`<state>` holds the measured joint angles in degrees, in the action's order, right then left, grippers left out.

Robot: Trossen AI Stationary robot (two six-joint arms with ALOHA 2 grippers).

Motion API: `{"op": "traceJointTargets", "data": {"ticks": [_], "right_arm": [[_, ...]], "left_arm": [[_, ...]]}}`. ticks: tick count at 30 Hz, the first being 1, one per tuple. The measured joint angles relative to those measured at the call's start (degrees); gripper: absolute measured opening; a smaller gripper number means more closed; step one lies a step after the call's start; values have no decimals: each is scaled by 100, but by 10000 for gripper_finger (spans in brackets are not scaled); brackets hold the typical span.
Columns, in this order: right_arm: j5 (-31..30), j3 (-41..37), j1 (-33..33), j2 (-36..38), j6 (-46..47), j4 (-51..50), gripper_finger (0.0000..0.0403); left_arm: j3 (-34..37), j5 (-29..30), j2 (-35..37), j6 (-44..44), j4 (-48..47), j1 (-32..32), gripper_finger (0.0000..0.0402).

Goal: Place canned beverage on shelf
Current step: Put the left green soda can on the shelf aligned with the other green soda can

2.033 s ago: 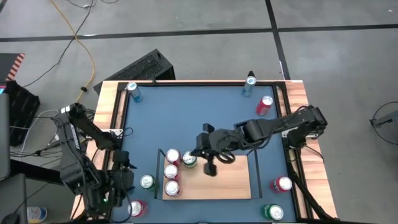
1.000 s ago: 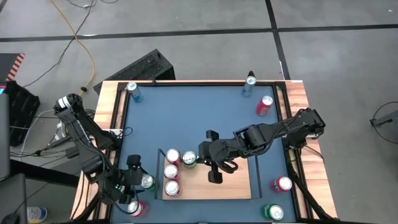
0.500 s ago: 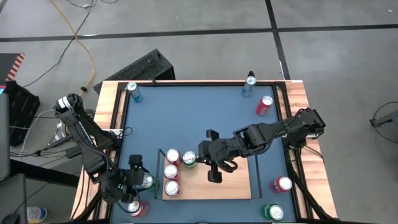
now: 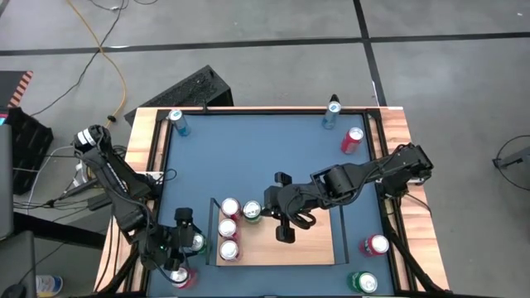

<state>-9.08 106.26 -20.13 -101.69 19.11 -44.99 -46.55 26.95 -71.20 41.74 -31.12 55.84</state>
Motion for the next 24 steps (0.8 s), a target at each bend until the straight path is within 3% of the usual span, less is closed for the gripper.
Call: {"op": "traceJointTargets", "data": {"ticks": [6, 14, 24], "right_arm": [[2, 0, -4, 0, 3, 0, 0], [2, 0, -46, 0, 143, -2, 0], [4, 0, -154, -2, 145, -24, 0]], "left_arm": [[-16, -37, 41, 20, -1, -25, 311], [-17, -310, 20, -62, -129, -92, 245], [-56, -512, 183, 279, -356, -295, 240]]}}
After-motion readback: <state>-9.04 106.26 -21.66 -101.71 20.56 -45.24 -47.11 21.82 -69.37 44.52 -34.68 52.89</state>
